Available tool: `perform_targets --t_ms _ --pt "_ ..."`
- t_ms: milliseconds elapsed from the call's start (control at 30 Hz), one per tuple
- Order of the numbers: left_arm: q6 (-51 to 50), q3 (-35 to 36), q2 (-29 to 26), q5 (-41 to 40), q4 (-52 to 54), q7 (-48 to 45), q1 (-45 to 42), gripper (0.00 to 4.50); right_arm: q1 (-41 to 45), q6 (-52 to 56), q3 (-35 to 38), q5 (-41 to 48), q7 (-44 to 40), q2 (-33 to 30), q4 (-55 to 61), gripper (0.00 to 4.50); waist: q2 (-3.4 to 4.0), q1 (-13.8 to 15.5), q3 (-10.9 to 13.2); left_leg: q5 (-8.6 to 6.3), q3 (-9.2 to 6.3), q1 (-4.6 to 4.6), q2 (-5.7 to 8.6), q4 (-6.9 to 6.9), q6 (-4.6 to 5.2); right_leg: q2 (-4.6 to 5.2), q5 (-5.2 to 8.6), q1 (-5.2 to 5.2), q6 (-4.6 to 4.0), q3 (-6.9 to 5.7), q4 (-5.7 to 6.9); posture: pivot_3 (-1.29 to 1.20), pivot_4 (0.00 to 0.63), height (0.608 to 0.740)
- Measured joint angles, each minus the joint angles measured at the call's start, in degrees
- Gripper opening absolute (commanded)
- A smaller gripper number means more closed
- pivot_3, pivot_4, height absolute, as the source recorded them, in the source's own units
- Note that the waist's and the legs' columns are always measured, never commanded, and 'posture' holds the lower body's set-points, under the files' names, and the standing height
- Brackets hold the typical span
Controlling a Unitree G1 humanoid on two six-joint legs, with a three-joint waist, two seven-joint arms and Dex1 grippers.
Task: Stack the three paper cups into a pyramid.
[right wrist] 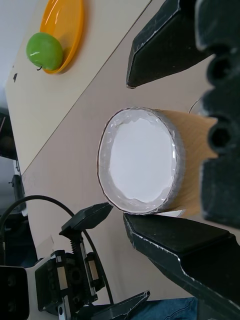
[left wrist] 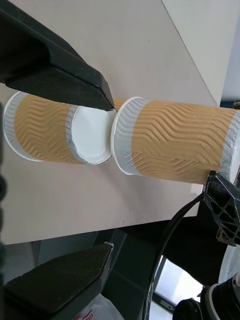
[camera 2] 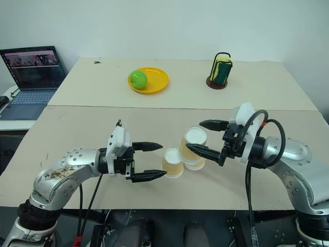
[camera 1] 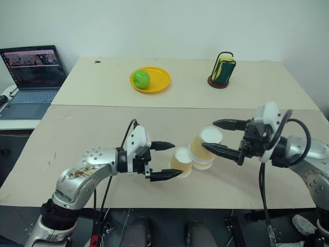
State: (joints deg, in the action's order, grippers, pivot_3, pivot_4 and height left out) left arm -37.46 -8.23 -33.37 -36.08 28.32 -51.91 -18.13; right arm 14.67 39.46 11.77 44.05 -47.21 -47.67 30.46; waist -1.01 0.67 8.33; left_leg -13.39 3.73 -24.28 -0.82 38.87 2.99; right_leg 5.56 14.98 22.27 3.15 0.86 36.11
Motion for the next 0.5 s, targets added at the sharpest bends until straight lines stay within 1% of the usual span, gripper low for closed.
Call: perform_targets --t_ms 367,500 --pt "-0.21 0.0 0.16 -0.11 0.0 0.61 -0.04 4.5 -0.21 0.01 0.77 0.3 -0.13 -0.27 0.53 4.49 0.0 0.0 0.0 0.0 0.0 0.0 0.0 0.0 0.0 0.0 0.0 0.0 0.0 0.0 0.0 0.0 0.15 0.735" --pt "-0.24 0.0 0.17 -0.16 0.0 0.61 -0.11 4.5 -0.85 0.05 1.98 1.69 -0.05 -0.66 1.89 4.49 0.0 0.03 0.0 0.0 0.0 -0.01 0.0 0.0 0.0 0.01 0.0 0.0 0.0 0.0 -0.01 0.0 0.15 0.735"
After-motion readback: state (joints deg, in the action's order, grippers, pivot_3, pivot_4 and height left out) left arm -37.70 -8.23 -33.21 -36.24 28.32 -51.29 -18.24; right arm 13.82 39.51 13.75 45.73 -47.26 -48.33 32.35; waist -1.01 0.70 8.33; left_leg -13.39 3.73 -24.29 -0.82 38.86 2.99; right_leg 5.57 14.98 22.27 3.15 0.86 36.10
